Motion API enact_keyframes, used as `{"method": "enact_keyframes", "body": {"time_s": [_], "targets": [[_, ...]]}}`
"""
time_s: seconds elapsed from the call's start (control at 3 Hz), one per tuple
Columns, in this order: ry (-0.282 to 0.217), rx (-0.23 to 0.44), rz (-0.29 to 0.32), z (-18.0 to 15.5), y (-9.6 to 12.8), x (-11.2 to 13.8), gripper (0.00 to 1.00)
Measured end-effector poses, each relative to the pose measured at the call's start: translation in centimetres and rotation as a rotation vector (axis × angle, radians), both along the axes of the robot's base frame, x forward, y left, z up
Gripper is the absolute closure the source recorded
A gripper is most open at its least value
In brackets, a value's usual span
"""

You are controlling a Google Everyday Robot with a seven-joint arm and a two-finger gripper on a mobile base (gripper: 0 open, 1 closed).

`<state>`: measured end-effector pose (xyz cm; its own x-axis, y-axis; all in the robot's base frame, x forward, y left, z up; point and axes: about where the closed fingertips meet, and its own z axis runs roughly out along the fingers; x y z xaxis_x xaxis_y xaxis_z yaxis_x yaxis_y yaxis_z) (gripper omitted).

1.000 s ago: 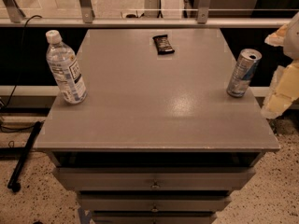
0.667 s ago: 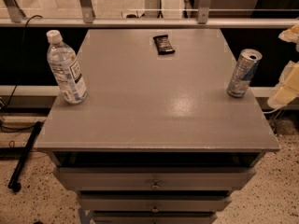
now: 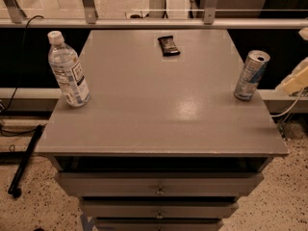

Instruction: Move redbull can near rxbar chocolate

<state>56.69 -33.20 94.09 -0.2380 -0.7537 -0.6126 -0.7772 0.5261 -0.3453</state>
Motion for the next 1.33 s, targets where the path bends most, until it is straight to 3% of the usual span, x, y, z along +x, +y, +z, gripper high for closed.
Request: {"method": "enact_keyframes", "body": {"time_s": [0.67, 1.0, 1.33], "targets": [[-0.059, 0.297, 0.041, -2.8, 3.2, 3.2, 0.00], [-0.047, 0.420, 0.050, -4.4, 5.3, 4.7, 0.17], [-0.009, 0.461, 0.059, -4.9, 6.7, 5.3, 0.39]]}}
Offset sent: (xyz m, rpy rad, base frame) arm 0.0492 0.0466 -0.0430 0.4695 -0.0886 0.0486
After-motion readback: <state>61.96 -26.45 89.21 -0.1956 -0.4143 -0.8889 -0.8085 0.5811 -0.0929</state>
